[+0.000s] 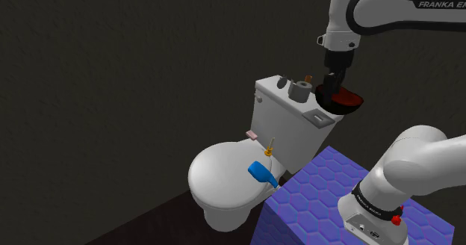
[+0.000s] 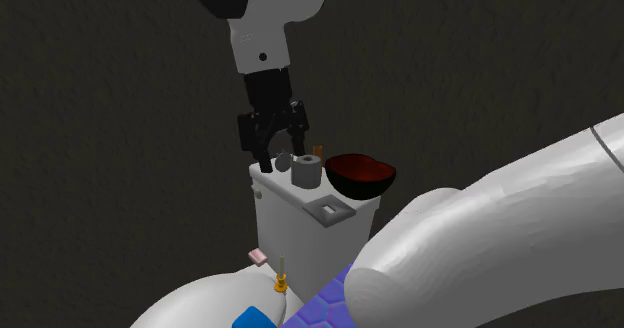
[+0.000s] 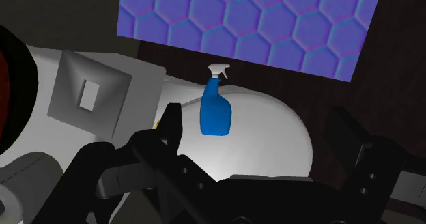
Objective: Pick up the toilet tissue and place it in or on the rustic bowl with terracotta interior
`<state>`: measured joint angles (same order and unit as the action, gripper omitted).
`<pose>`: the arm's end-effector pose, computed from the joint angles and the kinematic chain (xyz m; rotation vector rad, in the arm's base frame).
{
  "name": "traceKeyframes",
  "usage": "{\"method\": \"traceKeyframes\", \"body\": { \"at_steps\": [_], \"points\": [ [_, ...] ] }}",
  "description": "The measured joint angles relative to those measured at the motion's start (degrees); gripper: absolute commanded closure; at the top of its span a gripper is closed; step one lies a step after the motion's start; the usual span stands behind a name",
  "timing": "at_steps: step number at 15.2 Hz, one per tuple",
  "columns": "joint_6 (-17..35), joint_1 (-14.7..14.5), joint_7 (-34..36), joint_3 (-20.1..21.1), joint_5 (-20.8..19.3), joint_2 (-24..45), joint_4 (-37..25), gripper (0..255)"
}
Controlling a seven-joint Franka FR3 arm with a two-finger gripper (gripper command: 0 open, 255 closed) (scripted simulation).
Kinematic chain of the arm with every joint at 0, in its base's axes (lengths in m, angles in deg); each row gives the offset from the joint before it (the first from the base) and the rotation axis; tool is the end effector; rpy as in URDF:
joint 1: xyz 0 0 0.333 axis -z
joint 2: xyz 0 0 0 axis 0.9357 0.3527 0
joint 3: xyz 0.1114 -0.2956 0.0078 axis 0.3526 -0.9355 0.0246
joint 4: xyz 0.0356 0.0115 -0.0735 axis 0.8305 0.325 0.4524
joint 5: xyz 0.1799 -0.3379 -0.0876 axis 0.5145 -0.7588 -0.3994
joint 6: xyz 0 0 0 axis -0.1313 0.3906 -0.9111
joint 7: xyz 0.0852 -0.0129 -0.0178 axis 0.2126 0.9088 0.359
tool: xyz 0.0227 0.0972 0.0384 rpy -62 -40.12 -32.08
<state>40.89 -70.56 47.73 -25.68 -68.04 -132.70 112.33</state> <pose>0.2939 0.0112 0.5336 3.0864 0.2827 -0.3251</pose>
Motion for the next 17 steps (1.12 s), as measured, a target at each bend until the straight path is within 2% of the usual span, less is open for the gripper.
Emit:
{"method": "traceKeyframes", "body": {
  "at_steps": [2,5,11,17],
  "points": [
    [0.7,0.2,-0.4,-0.4,-0.3,0.7,-0.1,0],
    [4.9,1.3,-2.3,-2.6,-1.9,3.9,0.0,0],
    [14.2,3.5,-6.4,-7.3,-4.5,14.3,-3.1,0],
    [21.5,5.0,-10.6,-11.4,-4.9,24.5,-8.1,0]
  ]
}}
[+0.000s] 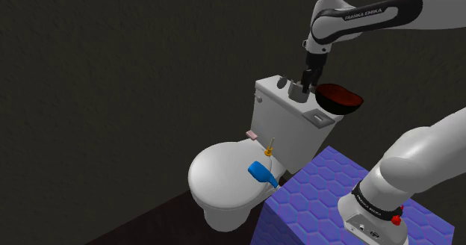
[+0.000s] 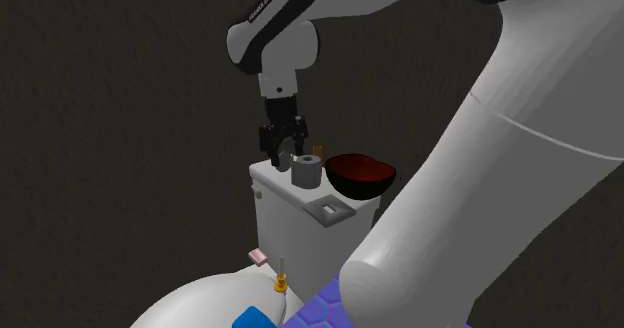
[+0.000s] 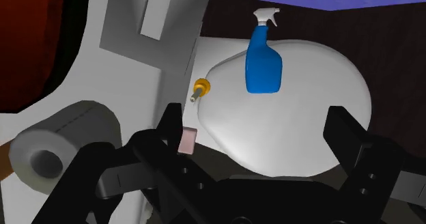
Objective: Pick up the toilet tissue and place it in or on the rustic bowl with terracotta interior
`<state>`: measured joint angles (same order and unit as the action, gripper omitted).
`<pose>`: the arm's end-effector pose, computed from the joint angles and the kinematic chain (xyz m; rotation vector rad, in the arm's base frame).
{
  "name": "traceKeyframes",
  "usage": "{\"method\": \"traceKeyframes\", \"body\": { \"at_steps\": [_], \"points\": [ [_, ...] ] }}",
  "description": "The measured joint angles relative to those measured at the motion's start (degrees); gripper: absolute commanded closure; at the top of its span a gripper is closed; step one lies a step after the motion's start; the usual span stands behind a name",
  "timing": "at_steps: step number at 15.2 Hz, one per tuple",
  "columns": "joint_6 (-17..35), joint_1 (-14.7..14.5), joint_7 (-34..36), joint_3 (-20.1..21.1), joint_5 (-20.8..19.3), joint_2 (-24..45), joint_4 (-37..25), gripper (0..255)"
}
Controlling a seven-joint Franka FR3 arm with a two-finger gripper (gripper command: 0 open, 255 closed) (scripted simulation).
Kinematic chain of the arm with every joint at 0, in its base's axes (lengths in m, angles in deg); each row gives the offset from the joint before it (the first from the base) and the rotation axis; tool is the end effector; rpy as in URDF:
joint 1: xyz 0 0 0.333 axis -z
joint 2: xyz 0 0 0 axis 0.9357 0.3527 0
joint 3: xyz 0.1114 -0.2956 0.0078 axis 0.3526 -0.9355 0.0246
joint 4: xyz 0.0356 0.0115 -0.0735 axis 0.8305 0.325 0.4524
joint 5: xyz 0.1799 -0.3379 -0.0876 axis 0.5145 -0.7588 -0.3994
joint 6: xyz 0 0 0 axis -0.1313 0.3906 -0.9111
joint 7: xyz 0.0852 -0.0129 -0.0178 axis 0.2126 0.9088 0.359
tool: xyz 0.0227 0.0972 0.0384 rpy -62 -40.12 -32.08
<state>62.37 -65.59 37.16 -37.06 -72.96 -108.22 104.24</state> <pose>0.4175 -0.1158 0.4665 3.1206 0.2174 -0.2021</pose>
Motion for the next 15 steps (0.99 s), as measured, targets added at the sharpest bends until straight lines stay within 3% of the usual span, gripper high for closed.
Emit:
{"method": "traceKeyframes", "body": {
  "at_steps": [7,15],
  "points": [
    [6.8,1.7,-6.0,-4.4,2.5,14.1,-9.3,0],
    [10.8,4.8,-13.0,-6.8,8.9,30.8,-23.6,0]
  ]
}}
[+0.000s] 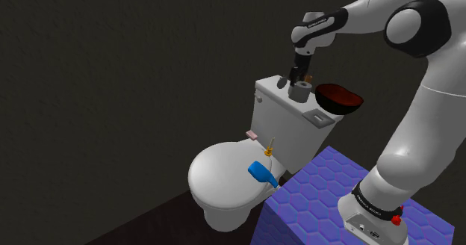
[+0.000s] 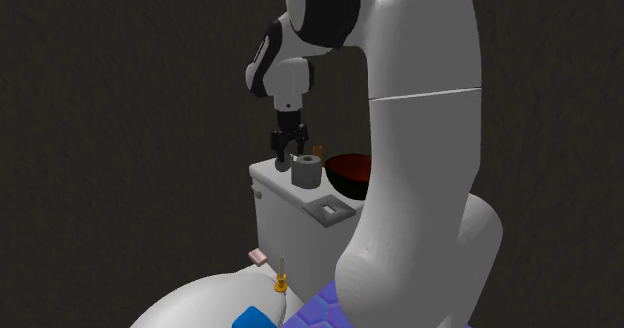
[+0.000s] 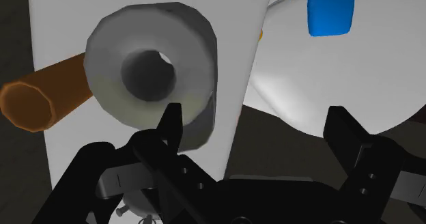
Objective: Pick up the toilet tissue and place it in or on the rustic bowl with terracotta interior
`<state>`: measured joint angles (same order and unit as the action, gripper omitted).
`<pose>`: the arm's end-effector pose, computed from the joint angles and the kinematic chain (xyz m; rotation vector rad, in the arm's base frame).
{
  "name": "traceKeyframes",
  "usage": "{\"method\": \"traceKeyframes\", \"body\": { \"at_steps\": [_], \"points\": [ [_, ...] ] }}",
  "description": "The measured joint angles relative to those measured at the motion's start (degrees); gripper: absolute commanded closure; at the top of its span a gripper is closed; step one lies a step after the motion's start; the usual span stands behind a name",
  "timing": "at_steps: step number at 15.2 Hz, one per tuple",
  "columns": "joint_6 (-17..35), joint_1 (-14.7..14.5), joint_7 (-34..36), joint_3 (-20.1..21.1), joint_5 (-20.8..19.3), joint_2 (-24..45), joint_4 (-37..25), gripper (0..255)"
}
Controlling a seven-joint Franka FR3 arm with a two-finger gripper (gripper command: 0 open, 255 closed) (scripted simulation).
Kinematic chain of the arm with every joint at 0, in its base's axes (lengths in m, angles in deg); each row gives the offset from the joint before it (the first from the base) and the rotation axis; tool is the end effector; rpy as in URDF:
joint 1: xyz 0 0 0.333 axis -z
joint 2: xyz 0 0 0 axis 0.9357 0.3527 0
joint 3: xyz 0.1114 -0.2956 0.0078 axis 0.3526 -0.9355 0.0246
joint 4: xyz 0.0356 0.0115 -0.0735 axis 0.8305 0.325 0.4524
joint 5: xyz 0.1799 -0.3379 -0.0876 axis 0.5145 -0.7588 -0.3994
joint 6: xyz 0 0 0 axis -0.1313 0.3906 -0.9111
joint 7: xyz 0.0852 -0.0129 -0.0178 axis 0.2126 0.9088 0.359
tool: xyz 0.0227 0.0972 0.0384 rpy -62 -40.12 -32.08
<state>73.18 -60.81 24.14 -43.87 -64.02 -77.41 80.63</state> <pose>0.5432 -0.2484 0.3996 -3.1274 -0.1494 0.0744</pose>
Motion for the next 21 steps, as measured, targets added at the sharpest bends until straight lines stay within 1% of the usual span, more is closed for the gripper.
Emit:
{"method": "traceKeyframes", "body": {
  "at_steps": [2,5,7,12,18,19,21],
  "points": [
    [-0.1,1.3,-1.7,-0.2,1.8,4.1,-4.5,0],
    [0.2,2.8,-3.4,-0.2,3.6,8.5,-8.9,0],
    [1.0,2.9,-3.5,-0.1,4.1,9.7,-9.3,0],
    [4.2,3.2,-4.0,0.2,4.7,11.4,-7.7,0],
    [4.7,3.2,-4.1,0.3,4.8,11.7,-7.5,0],
    [4.7,3.2,-4.1,0.3,4.8,11.7,-7.5,255],
    [4.7,3.2,-4.1,0.3,4.9,11.6,-7.5,255]
  ]
}}
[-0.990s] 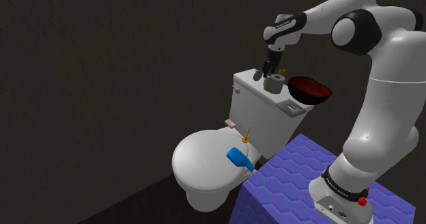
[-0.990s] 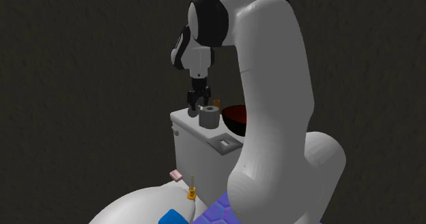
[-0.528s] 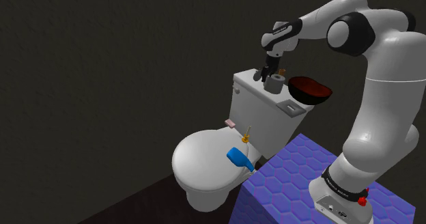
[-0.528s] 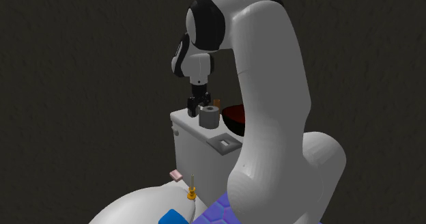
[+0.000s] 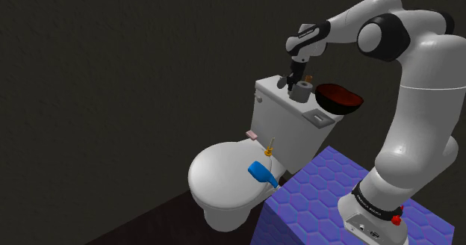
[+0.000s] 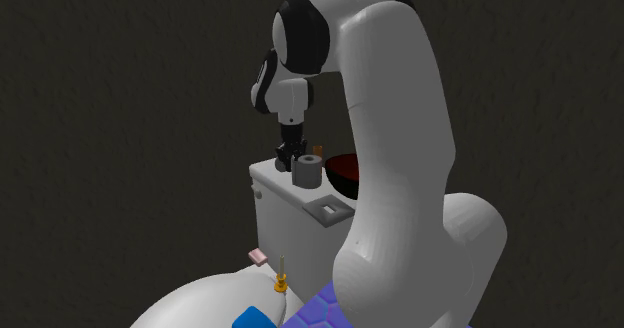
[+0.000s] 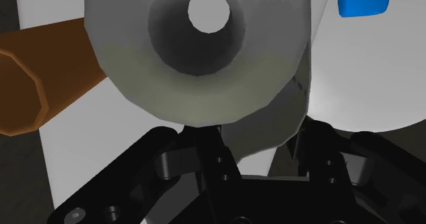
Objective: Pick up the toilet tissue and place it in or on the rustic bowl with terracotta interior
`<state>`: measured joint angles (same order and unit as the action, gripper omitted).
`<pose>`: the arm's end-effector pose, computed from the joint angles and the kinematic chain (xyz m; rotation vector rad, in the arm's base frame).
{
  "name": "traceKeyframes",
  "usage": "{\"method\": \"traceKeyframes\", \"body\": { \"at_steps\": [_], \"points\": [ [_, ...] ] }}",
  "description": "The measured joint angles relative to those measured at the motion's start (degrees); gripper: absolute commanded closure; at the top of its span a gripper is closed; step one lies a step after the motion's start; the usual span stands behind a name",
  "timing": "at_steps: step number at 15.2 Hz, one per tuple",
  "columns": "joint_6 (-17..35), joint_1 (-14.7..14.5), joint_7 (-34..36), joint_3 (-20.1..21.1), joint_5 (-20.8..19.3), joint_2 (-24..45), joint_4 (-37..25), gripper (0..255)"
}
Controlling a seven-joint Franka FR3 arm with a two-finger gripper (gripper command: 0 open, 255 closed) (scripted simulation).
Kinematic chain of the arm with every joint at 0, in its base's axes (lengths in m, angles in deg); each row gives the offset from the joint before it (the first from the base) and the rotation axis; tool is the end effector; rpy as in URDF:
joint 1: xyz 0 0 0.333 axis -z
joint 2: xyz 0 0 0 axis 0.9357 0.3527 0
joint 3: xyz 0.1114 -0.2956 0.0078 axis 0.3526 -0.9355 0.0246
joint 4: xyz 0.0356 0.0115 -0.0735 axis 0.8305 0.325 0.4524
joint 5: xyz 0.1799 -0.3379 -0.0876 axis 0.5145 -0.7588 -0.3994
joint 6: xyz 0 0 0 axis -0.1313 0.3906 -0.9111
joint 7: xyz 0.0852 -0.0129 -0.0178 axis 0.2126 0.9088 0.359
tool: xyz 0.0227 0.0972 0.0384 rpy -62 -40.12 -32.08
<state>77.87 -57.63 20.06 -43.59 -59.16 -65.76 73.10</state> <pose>0.5779 -0.2884 0.3437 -3.1244 -0.1309 0.0343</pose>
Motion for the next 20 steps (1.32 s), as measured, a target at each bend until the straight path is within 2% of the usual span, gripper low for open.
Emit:
{"method": "traceKeyframes", "body": {
  "at_steps": [9,20],
  "points": [
    [-0.4,0.0,0.0,0.0,-0.1,-0.2,-0.2,255],
    [-7.0,-0.3,0.9,-0.5,-1.3,-3.3,-3.8,255]
  ]
}}
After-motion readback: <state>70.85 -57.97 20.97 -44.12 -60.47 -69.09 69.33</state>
